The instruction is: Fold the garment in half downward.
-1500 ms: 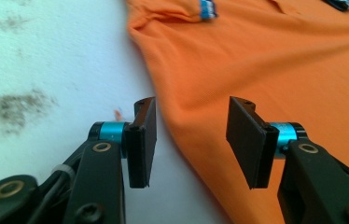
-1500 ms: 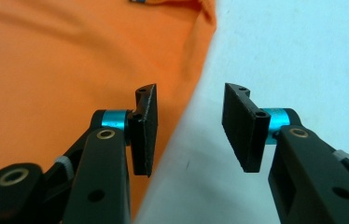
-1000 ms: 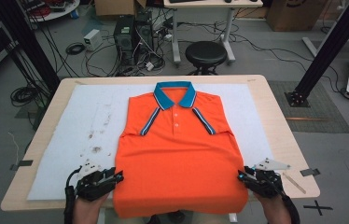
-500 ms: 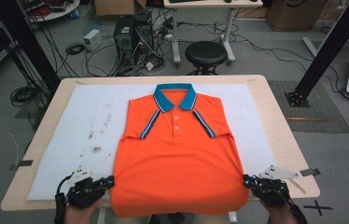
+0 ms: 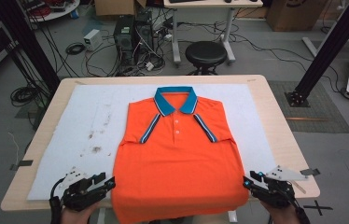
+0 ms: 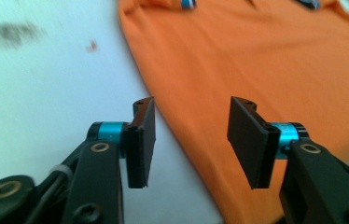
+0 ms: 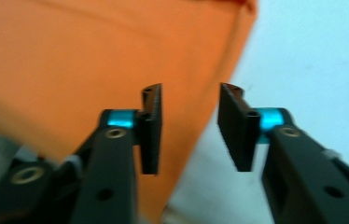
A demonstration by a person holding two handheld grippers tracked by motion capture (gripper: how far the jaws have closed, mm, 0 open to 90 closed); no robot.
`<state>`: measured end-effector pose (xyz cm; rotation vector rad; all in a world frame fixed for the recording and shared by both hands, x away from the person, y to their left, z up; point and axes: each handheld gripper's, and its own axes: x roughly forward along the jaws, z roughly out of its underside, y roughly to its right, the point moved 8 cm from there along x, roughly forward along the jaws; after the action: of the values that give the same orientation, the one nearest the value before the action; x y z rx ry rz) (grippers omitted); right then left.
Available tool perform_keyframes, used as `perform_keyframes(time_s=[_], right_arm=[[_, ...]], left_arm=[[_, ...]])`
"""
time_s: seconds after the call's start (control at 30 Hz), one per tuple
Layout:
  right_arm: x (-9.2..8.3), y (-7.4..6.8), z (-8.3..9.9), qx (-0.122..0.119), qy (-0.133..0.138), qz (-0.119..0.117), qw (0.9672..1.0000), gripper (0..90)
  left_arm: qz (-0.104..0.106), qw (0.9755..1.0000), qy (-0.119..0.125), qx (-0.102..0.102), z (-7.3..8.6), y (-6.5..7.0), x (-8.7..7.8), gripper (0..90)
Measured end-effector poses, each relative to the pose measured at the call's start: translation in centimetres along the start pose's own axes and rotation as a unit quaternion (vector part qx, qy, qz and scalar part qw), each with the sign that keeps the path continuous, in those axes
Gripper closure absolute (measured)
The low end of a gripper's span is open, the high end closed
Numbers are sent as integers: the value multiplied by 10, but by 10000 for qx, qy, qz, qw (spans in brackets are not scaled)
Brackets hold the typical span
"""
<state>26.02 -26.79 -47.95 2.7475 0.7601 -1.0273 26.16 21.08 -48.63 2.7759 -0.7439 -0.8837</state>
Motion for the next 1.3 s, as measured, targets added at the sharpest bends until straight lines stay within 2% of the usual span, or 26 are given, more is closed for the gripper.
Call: perform_keyframes(time_s=[0.13,0.27,0.33,0.37,0.4,0.47,0.5,0.53,0.7,0.97,1.1,1.2,1.23,1.27,1.3], right_arm=[[22,10,-8,141,-173,231,9995,598],[39,11,-12,91,-378,426,9983,638],[43,12,-10,105,-434,523,9976,656],[45,12,-9,148,-481,521,9974,682],[46,13,-7,130,-481,507,9975,707],[45,11,-6,118,-446,403,9981,861],[45,9,-6,70,-448,340,9984,885],[45,8,-6,25,-476,386,9981,891],[40,8,-4,16,-460,389,9982,897],[27,8,4,-58,-442,271,9986,898],[23,7,7,-21,-440,214,9988,897],[19,5,6,-42,-368,169,9992,882],[19,5,4,51,-293,163,9994,818],[18,6,1,147,-210,179,9995,747],[17,6,-1,223,-133,175,9995,720]], left_arm=[[-60,9998,-204,41,-3,-2,19,535],[-186,9992,-351,29,-1,0,32,584],[-371,9982,-329,344,0,0,32,645],[-452,9975,-308,441,1,0,32,693],[-459,9975,-293,447,2,-1,31,759],[-404,9978,-274,441,3,-2,29,861],[-417,9977,-287,455,3,-2,29,869],[-435,9975,-321,447,3,-1,29,873],[-348,9984,-353,271,4,-4,24,877],[-261,9979,-418,418,9,-3,13,877],[-211,9978,-437,454,11,-2,7,877],[-198,9984,-306,421,8,-1,5,871],[-261,9987,-228,365,5,-2,5,818],[-306,9990,-125,296,2,-2,5,688],[-216,9994,-53,263,1,-1,4,622]])
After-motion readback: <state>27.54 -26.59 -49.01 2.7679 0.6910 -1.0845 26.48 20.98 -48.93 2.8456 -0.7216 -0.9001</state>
